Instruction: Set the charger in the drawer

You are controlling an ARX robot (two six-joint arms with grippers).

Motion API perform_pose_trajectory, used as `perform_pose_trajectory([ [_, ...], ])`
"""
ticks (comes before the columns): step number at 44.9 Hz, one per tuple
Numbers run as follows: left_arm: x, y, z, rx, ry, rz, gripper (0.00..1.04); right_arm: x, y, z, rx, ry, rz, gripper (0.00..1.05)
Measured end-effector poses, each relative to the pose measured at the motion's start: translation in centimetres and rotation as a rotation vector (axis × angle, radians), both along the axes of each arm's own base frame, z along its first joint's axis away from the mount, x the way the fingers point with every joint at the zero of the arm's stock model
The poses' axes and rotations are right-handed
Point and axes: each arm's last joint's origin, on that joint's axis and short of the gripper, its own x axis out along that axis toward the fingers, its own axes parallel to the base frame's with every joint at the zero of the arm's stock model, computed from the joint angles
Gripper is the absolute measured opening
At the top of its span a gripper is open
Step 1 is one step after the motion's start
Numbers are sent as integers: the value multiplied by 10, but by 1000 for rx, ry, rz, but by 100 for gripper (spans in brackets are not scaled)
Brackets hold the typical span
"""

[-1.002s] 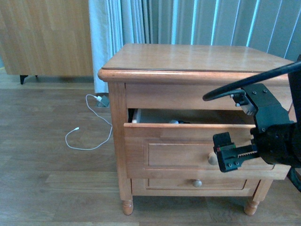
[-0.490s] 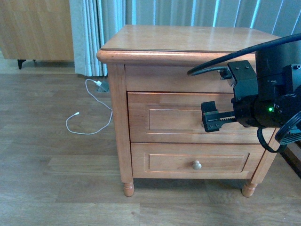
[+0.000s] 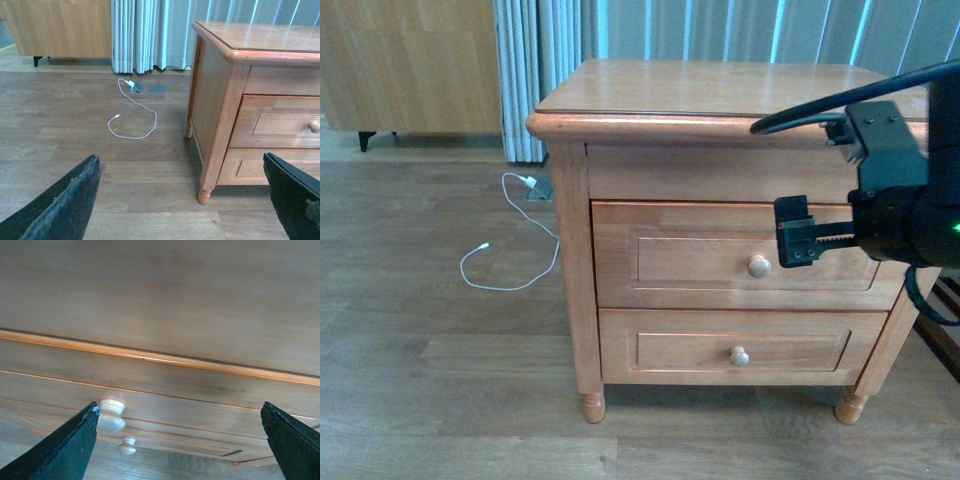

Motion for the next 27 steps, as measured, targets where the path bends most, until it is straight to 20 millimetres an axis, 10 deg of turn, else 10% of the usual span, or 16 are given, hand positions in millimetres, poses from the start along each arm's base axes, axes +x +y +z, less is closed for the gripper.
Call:
perform_pose_trajectory([
  [27, 0, 0, 0, 0, 0, 0, 99, -198, -61, 77, 128, -153, -84, 96],
])
